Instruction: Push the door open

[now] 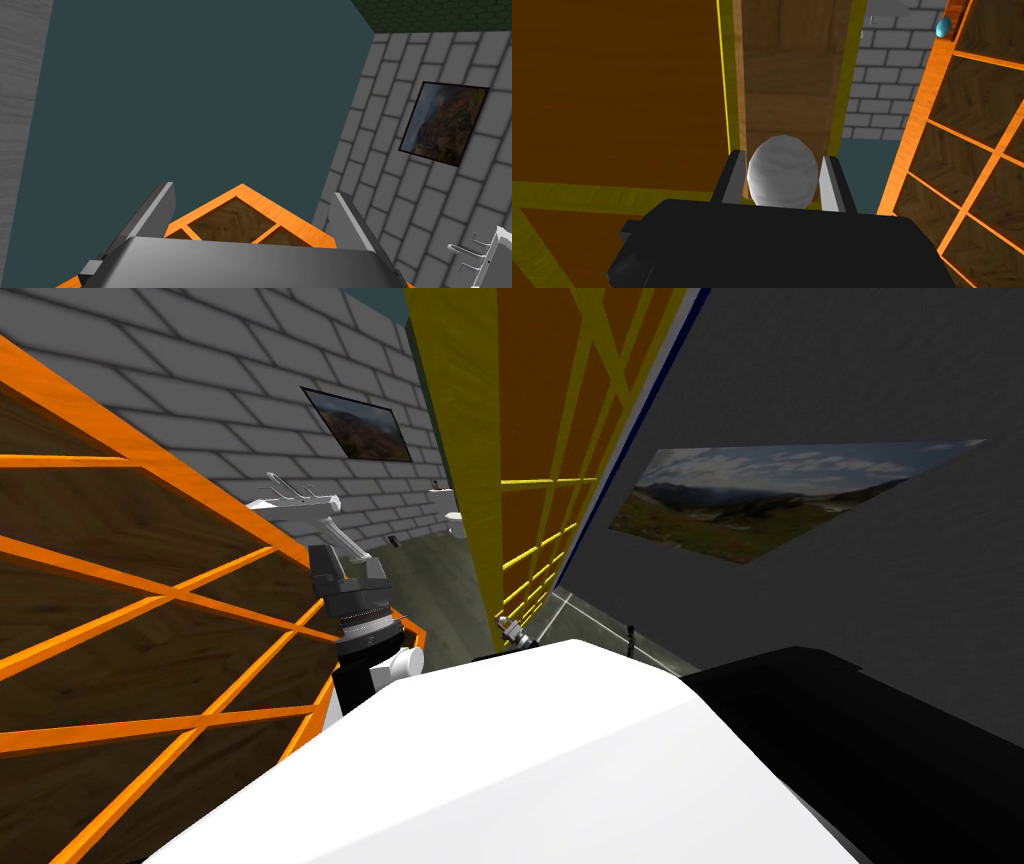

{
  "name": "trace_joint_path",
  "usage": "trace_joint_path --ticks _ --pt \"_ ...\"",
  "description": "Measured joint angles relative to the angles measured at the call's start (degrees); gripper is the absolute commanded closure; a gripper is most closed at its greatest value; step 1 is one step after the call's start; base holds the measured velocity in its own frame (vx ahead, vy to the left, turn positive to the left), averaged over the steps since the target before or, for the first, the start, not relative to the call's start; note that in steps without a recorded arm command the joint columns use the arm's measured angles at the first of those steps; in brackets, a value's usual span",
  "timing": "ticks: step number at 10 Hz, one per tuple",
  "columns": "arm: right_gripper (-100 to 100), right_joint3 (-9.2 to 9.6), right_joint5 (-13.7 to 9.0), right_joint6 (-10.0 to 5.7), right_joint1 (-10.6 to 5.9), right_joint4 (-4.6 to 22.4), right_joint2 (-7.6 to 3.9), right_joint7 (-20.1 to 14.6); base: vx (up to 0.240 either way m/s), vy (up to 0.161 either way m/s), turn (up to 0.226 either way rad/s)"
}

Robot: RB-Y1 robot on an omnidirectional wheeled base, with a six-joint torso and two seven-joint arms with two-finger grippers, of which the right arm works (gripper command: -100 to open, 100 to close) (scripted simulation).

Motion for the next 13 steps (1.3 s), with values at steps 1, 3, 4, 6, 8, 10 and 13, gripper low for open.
trace_joint_path --ticks 1,3,4,6,8,10,13 --pt "100 0.17 -0.6 -0.03 0.0 0.2 -0.18 -1.0 0.016 0.013 0.023" --pt "100 0.58 -2.0 -0.11 -0.13 0.5 -0.52 -3.3 0.029 0.019 0.037" --pt "100 0.64 -2.8 -0.43 -0.41 1.1 -0.47 -4.2 0.031 0.023 0.041" --pt "100 1.2 -4.6 -0.78 -0.15 0.9 -1.0 -6.9 0.038 0.026 0.049" --pt "100 1.55 -6.3 -1.13 -0.58 1.6 -1.2 -9.3 0.028 0.019 0.028" --pt "100 2.28 -7.9 -0.88 -0.11 0.7 -1.74 -12.3 0.032 0.022 0.052" --pt "100 3.02 -10.8 -1.05 -0.29 0.8 -1.92 -16.3 0.042 0.02 0.043"
